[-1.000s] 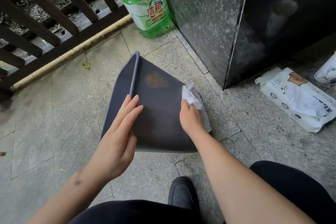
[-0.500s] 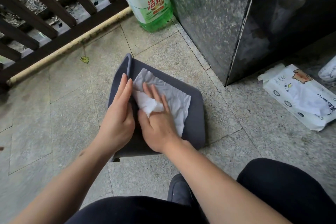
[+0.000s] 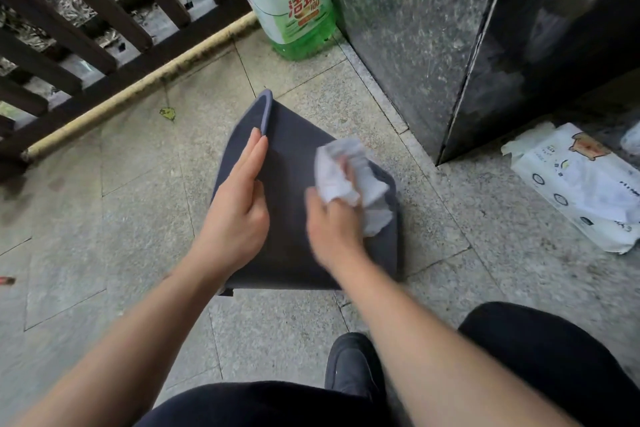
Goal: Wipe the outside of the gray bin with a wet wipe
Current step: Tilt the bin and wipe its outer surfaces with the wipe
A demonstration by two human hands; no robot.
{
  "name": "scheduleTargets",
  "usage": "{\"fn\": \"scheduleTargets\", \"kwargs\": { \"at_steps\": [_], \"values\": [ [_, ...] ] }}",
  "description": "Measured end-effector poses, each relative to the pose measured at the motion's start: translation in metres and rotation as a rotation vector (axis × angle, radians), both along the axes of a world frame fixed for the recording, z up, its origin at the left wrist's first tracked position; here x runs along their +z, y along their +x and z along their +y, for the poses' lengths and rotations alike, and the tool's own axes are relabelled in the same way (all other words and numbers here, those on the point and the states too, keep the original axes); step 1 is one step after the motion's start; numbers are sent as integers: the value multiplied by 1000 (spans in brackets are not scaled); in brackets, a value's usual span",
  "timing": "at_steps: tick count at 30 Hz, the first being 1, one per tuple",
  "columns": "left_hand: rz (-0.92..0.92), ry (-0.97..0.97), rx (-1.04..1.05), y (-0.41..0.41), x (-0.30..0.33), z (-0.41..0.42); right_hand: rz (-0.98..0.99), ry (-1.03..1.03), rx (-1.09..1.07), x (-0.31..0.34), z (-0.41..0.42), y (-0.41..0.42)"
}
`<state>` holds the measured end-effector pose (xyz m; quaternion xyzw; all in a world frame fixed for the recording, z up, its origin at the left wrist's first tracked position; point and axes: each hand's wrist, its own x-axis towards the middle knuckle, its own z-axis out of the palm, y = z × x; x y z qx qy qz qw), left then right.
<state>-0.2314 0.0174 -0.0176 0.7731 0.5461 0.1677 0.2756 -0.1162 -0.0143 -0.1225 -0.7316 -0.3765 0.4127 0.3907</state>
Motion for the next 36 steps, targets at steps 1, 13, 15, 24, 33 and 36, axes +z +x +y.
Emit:
{"fn": "scheduleTargets", "kwargs": {
  "at_steps": [1,13,15,24,33,36],
  "values": [
    [-8,8,15,0,0,2,-34,192,79,11,-8,-15],
    [-133,-48,115,1,-7,-14,29,-400,-88,-53,21,53],
    [-122,-47,70,2,-5,-10,109,-471,-229,-46,1,34],
    [-172,-76,159,18,-5,4,67,237,-102,35,-72,-40],
    [-363,-175,224,10,-4,11,64,428,192,60,-28,-37],
    [-290,-178,187,5,-5,11,18,379,235,48,5,-28]
  ]
}}
